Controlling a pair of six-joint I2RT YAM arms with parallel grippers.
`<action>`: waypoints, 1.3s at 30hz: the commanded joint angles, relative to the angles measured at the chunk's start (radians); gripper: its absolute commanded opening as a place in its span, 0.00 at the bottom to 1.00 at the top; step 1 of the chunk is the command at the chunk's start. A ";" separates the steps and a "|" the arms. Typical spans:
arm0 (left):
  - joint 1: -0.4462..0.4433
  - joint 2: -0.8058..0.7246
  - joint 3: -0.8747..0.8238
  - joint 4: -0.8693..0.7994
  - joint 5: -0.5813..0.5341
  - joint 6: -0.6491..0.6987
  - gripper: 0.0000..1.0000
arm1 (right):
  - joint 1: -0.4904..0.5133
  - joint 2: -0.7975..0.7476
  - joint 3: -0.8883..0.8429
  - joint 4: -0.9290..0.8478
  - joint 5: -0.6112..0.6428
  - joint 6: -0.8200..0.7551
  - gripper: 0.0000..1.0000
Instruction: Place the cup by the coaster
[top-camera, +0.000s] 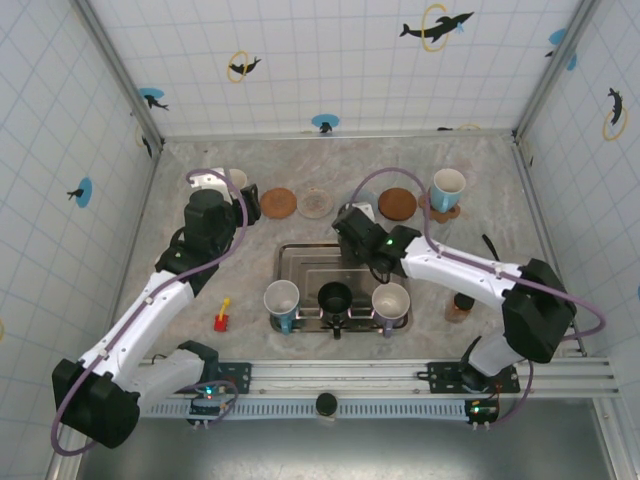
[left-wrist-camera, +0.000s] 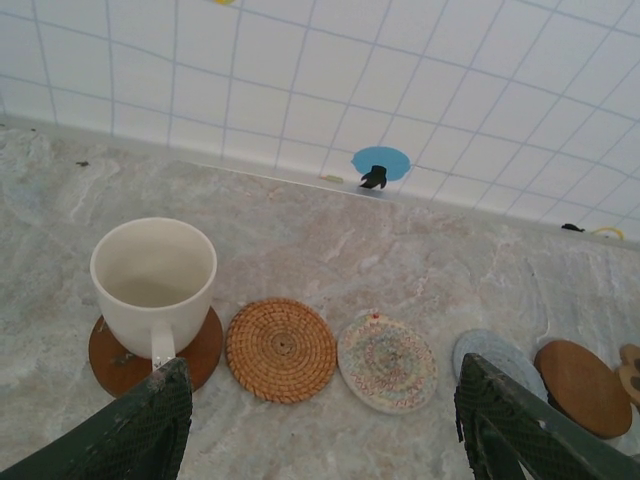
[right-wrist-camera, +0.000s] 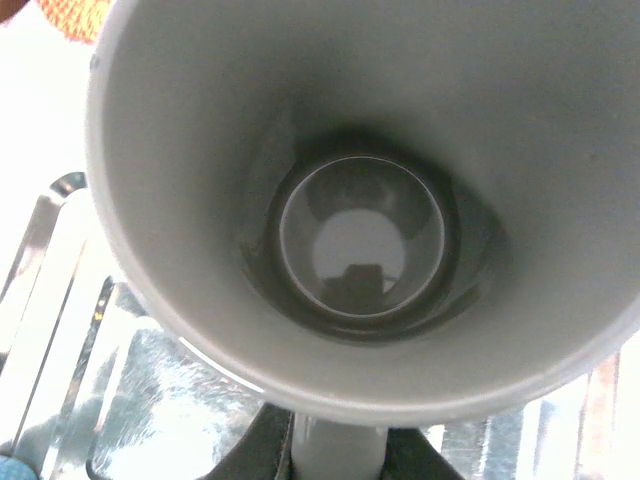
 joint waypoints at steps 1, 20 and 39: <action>-0.005 0.006 0.017 0.001 -0.020 0.019 0.70 | -0.037 -0.080 0.001 0.058 0.052 -0.039 0.00; -0.006 0.023 0.007 0.056 -0.035 -0.004 0.70 | -0.327 -0.079 0.094 0.033 -0.065 -0.205 0.00; -0.006 0.059 0.010 0.092 -0.025 0.014 0.70 | -0.510 0.179 0.264 0.101 -0.172 -0.272 0.00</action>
